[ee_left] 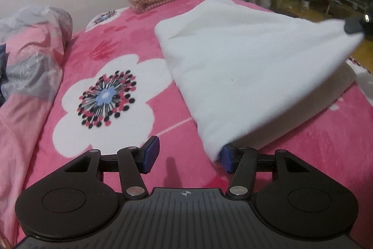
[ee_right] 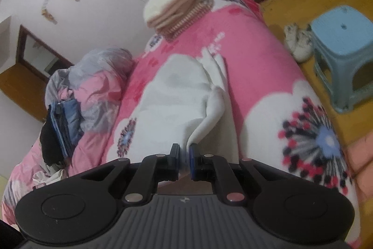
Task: Fold clothes
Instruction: 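Release the sweatshirt from the right tool and lift both tools away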
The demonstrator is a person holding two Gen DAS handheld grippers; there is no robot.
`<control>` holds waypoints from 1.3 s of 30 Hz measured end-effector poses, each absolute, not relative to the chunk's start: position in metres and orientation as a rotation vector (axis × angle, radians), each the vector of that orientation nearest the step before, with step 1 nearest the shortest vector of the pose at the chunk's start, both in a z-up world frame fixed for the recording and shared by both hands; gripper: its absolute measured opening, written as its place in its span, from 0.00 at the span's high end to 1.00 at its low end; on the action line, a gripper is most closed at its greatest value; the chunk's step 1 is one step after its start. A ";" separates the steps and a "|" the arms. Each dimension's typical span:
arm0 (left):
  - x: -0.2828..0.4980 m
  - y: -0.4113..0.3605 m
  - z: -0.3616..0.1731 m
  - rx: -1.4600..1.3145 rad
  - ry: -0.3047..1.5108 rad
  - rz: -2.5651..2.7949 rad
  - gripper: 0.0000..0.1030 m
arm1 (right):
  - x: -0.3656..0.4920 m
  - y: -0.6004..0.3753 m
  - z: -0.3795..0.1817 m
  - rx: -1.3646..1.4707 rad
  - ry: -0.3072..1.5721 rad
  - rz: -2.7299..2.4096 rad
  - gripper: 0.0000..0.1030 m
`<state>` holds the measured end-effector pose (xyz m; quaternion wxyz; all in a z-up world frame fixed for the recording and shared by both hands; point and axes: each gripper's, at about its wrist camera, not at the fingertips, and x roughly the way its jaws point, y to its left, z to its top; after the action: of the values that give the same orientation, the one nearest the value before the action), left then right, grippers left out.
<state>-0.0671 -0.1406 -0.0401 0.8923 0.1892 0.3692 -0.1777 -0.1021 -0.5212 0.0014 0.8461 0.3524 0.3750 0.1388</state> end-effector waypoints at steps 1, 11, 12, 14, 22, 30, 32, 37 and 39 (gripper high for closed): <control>-0.066 -0.138 -0.038 0.362 0.768 -0.375 0.48 | -0.103 -0.522 -0.002 0.754 0.796 0.288 0.92; -0.061 -0.115 -0.030 0.160 0.739 -0.364 0.48 | -0.100 -0.522 0.006 0.753 0.773 0.314 0.92; -0.059 -0.117 -0.034 0.182 0.775 -0.360 0.48 | -0.100 -0.521 0.004 0.749 0.781 0.312 0.92; -0.056 -0.118 -0.045 0.199 0.856 -0.346 0.47 | -0.101 -0.519 -0.004 0.728 0.815 0.305 0.92; -0.052 -0.112 -0.055 0.195 0.999 -0.367 0.48 | -0.107 -0.523 -0.047 0.688 0.933 0.210 0.99; -0.049 -0.084 -0.032 0.127 1.028 -0.401 0.47 | -0.110 -0.542 -0.026 0.578 0.935 0.103 0.98; -0.045 -0.074 -0.022 0.088 1.018 -0.378 0.47 | -0.110 -0.545 -0.016 0.545 0.908 0.095 0.97; -0.028 -0.068 0.000 0.015 0.962 -0.374 0.47 | -0.083 -0.538 0.005 0.491 0.870 0.137 0.95; -0.018 -0.078 0.004 0.026 0.945 -0.404 0.47 | -0.062 -0.533 0.009 0.493 0.867 0.166 0.91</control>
<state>-0.0182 -0.0780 0.0040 0.8709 0.0123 0.4517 -0.1933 -0.0621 -0.5325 0.0091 0.8748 0.2363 0.4154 0.0795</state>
